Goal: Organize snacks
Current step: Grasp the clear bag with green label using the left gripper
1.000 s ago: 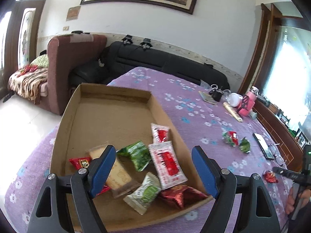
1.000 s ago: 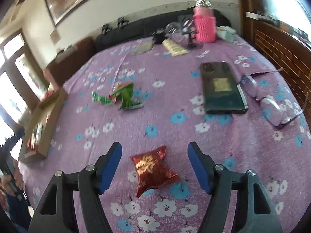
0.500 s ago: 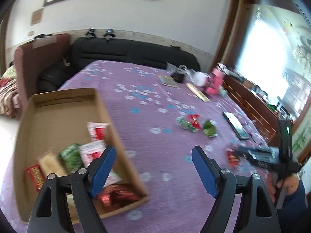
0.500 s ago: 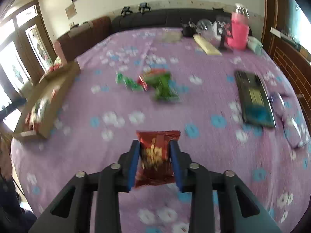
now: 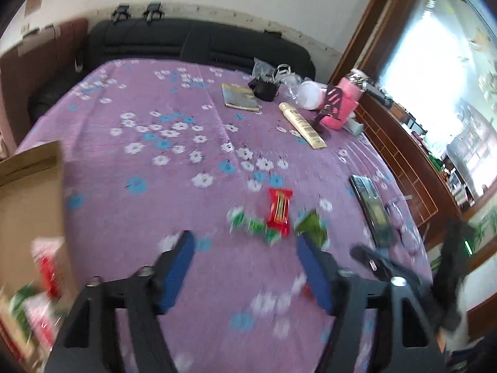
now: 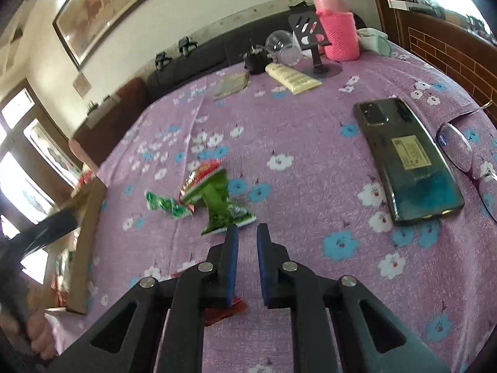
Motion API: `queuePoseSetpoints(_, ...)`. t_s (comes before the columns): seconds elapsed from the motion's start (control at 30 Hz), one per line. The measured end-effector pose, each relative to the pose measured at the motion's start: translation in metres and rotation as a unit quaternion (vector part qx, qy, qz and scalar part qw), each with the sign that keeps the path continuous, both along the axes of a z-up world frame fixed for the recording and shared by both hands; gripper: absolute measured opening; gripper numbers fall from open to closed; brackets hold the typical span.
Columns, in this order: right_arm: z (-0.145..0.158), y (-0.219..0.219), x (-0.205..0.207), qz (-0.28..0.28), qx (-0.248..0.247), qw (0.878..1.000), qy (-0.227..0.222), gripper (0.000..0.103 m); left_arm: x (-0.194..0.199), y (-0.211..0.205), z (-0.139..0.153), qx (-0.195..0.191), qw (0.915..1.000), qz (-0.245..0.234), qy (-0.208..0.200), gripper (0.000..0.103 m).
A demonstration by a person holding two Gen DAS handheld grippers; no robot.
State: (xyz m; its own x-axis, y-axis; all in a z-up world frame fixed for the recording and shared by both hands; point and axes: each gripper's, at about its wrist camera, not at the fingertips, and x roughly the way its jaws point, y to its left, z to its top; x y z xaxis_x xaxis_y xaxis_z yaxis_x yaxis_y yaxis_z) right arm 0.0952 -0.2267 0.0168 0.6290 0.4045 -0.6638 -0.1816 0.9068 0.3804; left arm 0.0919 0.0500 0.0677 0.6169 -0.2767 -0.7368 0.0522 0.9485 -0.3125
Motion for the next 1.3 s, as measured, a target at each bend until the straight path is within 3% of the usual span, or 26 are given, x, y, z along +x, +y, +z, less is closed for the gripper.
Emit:
queuePoseSetpoints(0.03,0.001,-0.002,0.0,-0.004,0.002,1.0,-0.002,0.011,0.011,-0.002,-0.003,-0.001,0.9999,0.002,0.01,0.059)
queuePoseSetpoints(0.1,0.0,-0.004,0.0,-0.004,0.013,1.0,0.002,0.012,0.041,-0.009,-0.017,-0.007,0.9991,0.003,0.041,0.039)
queuePoseSetpoints(0.23,0.0,-0.003,0.001,0.003,0.016,1.0,0.006,0.012,0.074,-0.018,-0.044,0.002,0.9968,0.006,0.079,0.027)
queuePoseSetpoints(0.37,0.002,-0.005,0.0,0.004,0.021,1.0,0.003,0.012,0.074,-0.019,-0.057,0.009,0.9957,0.003,0.093,0.02)
queuePoseSetpoints(0.63,0.002,-0.004,-0.001,0.01,0.029,1.0,0.005,0.012,0.008,-0.02,-0.049,-0.008,0.9939,-0.052,0.097,0.021)
queuePoseSetpoints(0.67,0.002,-0.003,-0.001,0.011,0.028,1.0,0.005,0.012,0.002,-0.02,-0.046,-0.011,0.9941,-0.06,0.09,0.027)
queuePoseSetpoints(0.77,0.001,-0.002,-0.001,0.011,0.025,1.0,0.005,0.012,0.001,-0.02,-0.042,-0.009,0.9949,-0.066,0.076,0.06)
queuePoseSetpoints(0.8,0.0,-0.003,0.0,0.011,0.024,1.0,0.006,0.012,-0.001,-0.02,-0.041,-0.01,0.9951,-0.068,0.071,0.062)
queuePoseSetpoints(0.93,-0.002,-0.005,0.002,0.007,0.027,1.0,0.011,0.013,-0.004,-0.024,-0.042,-0.023,0.993,-0.097,0.063,0.062)
queuePoseSetpoints(1.17,-0.002,-0.005,0.002,0.009,0.027,1.0,0.01,0.016,-0.017,-0.045,-0.044,0.035,0.9869,-0.155,0.027,0.059)
queuePoseSetpoints(1.23,-0.002,-0.005,0.001,0.009,0.026,1.0,0.01,0.017,-0.017,-0.048,-0.047,0.04,0.9853,-0.164,0.025,0.053)
queuePoseSetpoints(1.3,-0.001,-0.005,0.001,0.01,0.027,1.0,0.01,0.017,-0.018,-0.053,-0.054,0.057,0.9824,-0.176,0.03,0.036)
